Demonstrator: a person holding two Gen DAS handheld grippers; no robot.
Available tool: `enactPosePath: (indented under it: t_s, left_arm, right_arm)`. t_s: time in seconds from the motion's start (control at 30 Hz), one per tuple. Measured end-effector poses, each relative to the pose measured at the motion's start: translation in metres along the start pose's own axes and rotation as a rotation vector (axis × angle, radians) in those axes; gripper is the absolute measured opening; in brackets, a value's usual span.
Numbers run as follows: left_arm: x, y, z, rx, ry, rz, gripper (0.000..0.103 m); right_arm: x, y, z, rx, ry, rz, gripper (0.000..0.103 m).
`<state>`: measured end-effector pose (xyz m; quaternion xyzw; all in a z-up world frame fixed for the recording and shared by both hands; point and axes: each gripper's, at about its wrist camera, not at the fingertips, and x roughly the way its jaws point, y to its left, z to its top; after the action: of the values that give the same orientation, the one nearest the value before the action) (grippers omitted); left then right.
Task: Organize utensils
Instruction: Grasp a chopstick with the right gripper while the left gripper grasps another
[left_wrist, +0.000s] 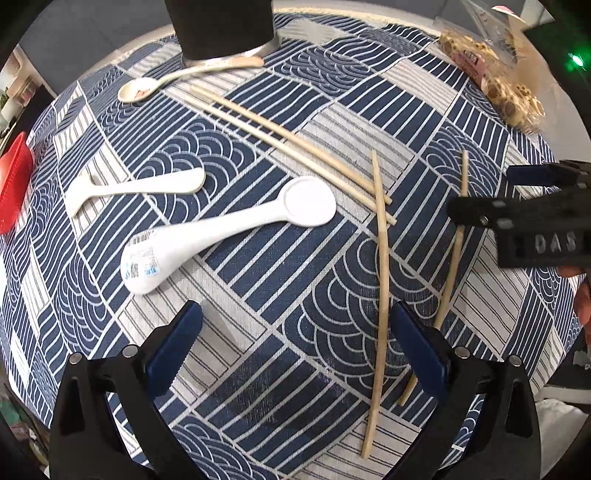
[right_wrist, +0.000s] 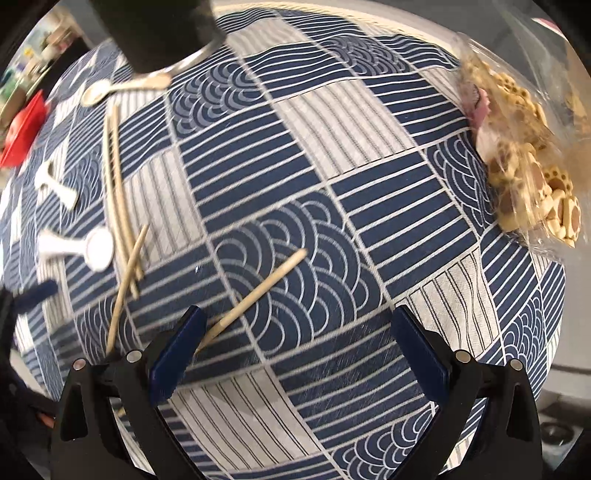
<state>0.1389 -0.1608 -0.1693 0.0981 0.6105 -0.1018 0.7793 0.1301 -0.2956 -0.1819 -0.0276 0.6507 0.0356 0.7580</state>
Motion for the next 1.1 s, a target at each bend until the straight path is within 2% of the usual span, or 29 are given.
enactPosePath:
  t_s: [0.27,0.3,0.33,0.4,0.53,0.6,0.63,0.67,0.7,0.8,0.87,0.9,1.1]
  left_arm:
    - [-0.002,0.002,-0.008,-0.073,-0.008,0.021,0.097]
    - [-0.003,0.002,-0.008,-0.073,-0.010,0.020,0.094]
    - [-0.004,0.001,-0.008,-0.070,-0.012,0.019,0.092]
    - [-0.009,-0.001,-0.009,-0.060,-0.034,0.019,0.074]
    - [-0.015,-0.005,-0.017,-0.070,-0.068,0.022,0.063]
    - [-0.021,-0.003,-0.020,-0.087,-0.076,0.024,0.032]
    - [-0.022,-0.002,-0.020,-0.097,-0.069,0.018,0.025]
    - [-0.023,-0.001,-0.021,-0.101,-0.060,0.007,0.011]
    - [-0.023,0.001,-0.022,-0.104,-0.052,-0.004,0.005]
    - [-0.025,0.001,-0.028,-0.100,-0.045,-0.007,0.005]
    - [-0.027,0.002,-0.035,-0.113,-0.035,-0.025,0.005]
    - [-0.027,0.000,-0.036,-0.122,-0.030,-0.032,0.005]
    - [-0.031,0.015,-0.049,-0.166,-0.025,-0.039,0.005]
  right_arm:
    - [0.004,0.002,-0.009,0.020,0.030,-0.004,0.097]
    - [0.007,0.011,0.006,0.028,0.029,-0.006,0.097]
    - [0.007,0.010,0.004,0.032,0.027,-0.007,0.097]
    - [0.003,0.011,0.013,0.045,0.036,-0.010,0.096]
    - [-0.002,0.009,0.008,0.040,0.043,-0.015,0.092]
    - [-0.011,0.011,0.008,0.015,0.023,-0.011,0.075]
    - [-0.017,0.013,0.008,-0.001,0.012,-0.009,0.053]
    - [-0.019,0.013,0.009,-0.013,0.008,-0.007,0.029]
    - [-0.020,0.010,0.011,-0.026,0.001,-0.013,0.015]
    - [-0.021,-0.002,0.010,-0.039,-0.017,0.017,0.005]
    - [-0.021,-0.015,0.008,-0.018,-0.029,0.053,0.005]
    - [-0.022,-0.026,0.006,0.009,-0.033,0.099,0.005]
    - [-0.032,-0.072,0.003,0.122,-0.087,0.194,0.005]
